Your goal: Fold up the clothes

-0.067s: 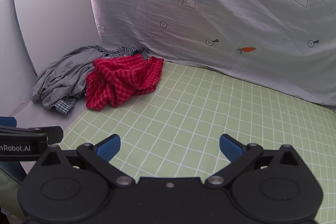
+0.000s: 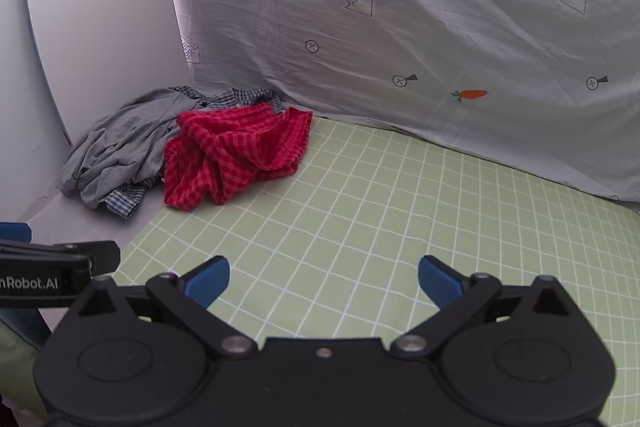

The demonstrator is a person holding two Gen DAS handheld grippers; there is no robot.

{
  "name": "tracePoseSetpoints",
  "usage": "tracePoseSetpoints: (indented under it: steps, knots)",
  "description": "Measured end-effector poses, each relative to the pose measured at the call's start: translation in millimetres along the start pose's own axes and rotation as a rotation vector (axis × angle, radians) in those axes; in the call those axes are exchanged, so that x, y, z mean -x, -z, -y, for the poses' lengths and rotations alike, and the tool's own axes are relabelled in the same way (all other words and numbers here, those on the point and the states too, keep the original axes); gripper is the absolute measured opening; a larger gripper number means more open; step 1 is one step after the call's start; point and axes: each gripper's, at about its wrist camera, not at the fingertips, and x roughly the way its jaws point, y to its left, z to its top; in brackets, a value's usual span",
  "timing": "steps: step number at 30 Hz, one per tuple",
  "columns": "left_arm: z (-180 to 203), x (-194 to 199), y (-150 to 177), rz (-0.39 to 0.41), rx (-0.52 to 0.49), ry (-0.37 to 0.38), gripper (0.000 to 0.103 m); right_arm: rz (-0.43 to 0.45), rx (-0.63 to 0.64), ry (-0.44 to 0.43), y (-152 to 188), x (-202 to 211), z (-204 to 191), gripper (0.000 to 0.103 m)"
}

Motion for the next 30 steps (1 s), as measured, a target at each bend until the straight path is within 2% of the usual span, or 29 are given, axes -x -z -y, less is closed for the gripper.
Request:
tracePoseSetpoints:
  steps: [30]
  knots:
    - [0.5,4.5,1.9,0.003,-0.017,-0.009,0.103,0.011,-0.003,-0.003,3.3,4.8,1.8,0.102]
